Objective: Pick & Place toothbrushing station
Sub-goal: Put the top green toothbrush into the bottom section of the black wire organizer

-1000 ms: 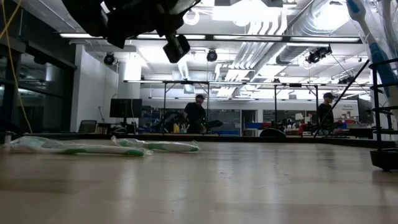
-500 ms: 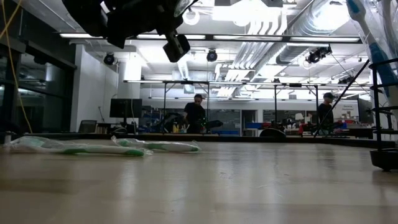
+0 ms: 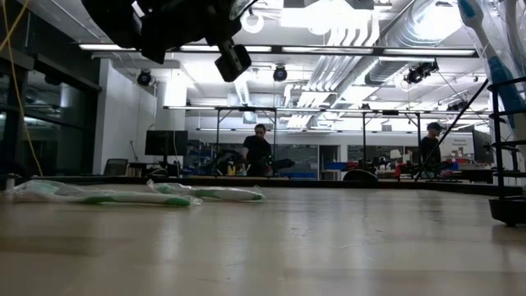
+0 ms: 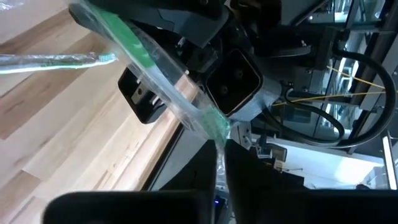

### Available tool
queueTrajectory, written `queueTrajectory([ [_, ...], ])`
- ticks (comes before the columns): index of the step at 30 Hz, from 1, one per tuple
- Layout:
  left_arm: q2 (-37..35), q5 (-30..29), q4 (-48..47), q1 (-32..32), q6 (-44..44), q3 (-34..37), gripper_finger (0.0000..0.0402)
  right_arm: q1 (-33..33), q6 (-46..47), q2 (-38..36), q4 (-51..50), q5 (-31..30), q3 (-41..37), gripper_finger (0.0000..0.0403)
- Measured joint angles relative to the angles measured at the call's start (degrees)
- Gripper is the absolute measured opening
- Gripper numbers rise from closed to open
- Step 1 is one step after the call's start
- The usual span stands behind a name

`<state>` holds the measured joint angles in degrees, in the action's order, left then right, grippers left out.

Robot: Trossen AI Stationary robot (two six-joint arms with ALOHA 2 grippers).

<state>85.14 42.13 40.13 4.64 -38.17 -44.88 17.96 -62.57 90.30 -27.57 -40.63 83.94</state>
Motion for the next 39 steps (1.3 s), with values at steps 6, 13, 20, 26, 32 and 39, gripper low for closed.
queueTrajectory([
  [6,0.0,0.0,-0.1,0.0,0.4,0.0,0.0018,0.0,2.7,0.0,-0.1,0.2,-0.1,0.0063],
  [13,0.0,-0.3,-1.3,0.1,2.8,0.0,0.0018,1.8,3.0,0.1,0.6,-4.7,-0.2,0.011],
  [20,-0.1,-0.1,-3.2,-0.3,5.3,-0.1,0.0018,5.5,6.6,0.1,2.9,-8.9,-0.2,0.013],
  [26,-0.1,-0.5,-4.7,-3.9,10.3,-0.1,0.0017,8.1,17.4,0.1,2.9,-11.7,-0.2,0.013],
  [32,-0.1,-6.1,-4.9,-8.2,14.5,-0.1,0.0017,10.2,28.4,0.0,2.9,-11.9,-0.2,0.013],
  [39,-0.1,-18.6,-6.8,-11.6,17.9,-0.1,0.0016,11.5,45.9,-0.1,2.9,-8.8,-0.2,0.013],
])
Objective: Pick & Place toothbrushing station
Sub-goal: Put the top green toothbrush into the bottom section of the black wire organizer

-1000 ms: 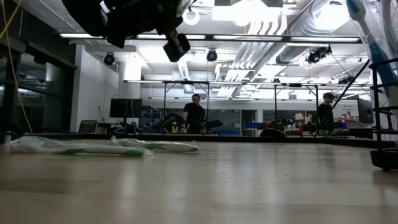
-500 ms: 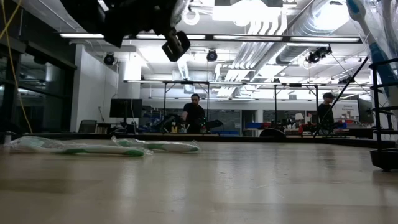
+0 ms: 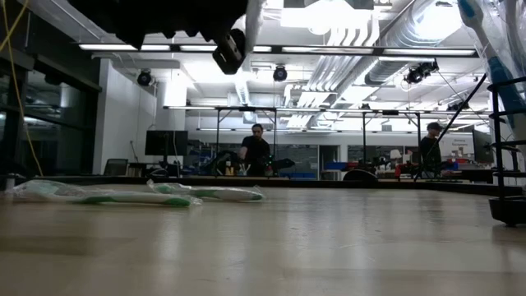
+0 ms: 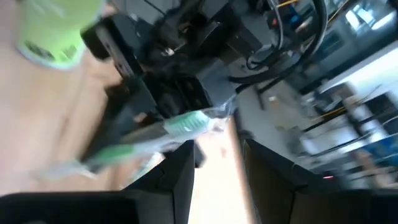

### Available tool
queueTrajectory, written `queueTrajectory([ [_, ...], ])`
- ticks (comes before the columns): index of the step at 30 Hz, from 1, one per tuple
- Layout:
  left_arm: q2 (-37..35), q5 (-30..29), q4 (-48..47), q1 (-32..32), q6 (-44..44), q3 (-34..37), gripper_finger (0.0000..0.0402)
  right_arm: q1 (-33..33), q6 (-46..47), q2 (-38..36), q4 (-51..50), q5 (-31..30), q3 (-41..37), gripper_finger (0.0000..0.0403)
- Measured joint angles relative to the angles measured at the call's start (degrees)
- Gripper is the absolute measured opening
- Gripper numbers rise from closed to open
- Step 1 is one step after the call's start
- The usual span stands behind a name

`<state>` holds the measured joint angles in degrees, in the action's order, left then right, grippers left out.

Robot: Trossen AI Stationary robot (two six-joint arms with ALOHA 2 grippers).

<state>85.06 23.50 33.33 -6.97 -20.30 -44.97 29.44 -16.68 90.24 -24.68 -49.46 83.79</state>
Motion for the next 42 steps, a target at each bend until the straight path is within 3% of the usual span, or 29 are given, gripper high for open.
queueTrajectory([
  [7,0.0,-6.6,0.1,-5.1,7.9,-1.0,0.0016,1.1,13.8,0.0,-0.4,7.0,0.0,0.013],
  [14,0.0,-12.9,0.1,-8.5,14.8,-2.7,0.0016,0.9,21.6,0.0,0.2,15.3,0.0,0.013],
  [35,0.0,-12.5,-1.2,-9.5,14.4,-2.9,0.0016,-5.2,28.2,0.1,4.0,32.0,0.0,0.013],
  [42,0.1,-12.5,-2.4,-9.5,14.3,-3.0,0.0016,-7.3,28.9,3.9,7.8,38.7,0.1,0.013],
])
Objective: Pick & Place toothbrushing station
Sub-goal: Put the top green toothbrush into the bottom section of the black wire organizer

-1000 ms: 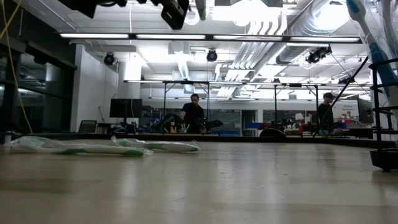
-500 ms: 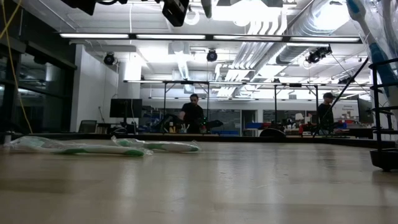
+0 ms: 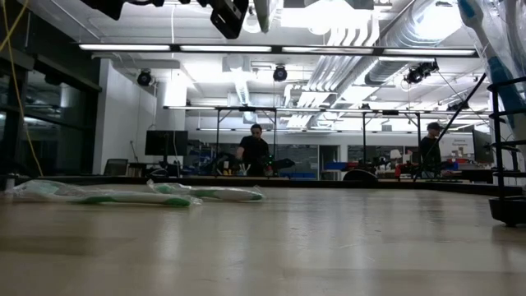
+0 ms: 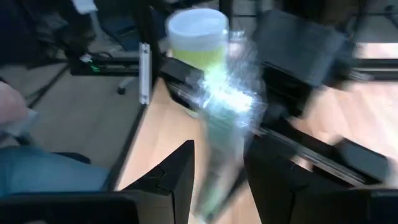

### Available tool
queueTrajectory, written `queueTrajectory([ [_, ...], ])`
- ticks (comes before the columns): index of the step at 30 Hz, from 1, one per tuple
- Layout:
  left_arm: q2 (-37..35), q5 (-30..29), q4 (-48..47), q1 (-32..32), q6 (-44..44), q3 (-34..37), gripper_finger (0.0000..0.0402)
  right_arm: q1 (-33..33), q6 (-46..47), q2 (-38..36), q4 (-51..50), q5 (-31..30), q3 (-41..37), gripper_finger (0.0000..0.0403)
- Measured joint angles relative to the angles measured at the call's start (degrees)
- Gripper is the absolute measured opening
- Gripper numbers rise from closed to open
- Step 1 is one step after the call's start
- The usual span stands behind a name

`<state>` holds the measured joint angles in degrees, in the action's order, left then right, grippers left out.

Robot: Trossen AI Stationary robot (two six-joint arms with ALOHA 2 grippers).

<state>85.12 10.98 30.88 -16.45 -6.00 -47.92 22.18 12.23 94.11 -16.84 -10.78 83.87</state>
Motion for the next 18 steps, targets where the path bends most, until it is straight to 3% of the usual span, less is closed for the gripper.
queueTrajectory([
  [18,0.0,-0.2,-3.5,0.0,-0.3,0.0,0.0016,-0.5,-0.4,1.2,0.0,0.7,0.0,0.013],
])
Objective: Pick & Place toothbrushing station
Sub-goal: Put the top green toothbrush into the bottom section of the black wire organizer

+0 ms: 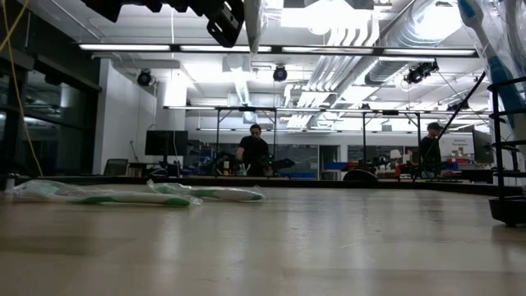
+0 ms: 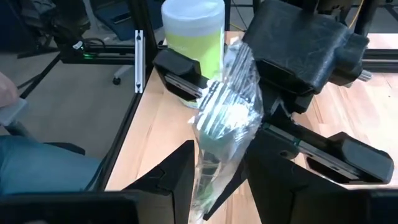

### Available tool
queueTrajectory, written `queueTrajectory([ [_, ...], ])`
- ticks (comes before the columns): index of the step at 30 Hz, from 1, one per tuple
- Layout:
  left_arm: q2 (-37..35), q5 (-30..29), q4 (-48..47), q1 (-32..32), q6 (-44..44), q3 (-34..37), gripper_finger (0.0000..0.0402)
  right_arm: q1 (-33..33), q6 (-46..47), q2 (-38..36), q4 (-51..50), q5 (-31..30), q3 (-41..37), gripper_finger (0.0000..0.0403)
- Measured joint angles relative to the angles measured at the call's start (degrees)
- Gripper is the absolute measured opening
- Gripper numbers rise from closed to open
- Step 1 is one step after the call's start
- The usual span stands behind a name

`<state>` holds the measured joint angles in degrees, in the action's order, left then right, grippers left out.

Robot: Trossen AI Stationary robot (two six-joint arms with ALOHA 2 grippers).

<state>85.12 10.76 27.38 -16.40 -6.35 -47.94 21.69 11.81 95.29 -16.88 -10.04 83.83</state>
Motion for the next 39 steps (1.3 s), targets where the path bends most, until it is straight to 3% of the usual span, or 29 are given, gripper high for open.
queueTrajectory([
  [11,0.0,0.0,0.0,0.0,-0.1,0.0,0.0016,0.0,0.6,0.0,-0.1,1.5,0.0,0.0127],
  [31,0.0,0.3,0.0,0.0,-0.1,0.0,0.0016,-0.2,0.4,0.0,-0.4,2.7,0.0,0.0013],
  [39,0.0,0.3,0.0,0.0,-0.1,0.0,0.0016,-0.2,0.5,0.0,-0.4,3.0,0.0,0.0011],
])
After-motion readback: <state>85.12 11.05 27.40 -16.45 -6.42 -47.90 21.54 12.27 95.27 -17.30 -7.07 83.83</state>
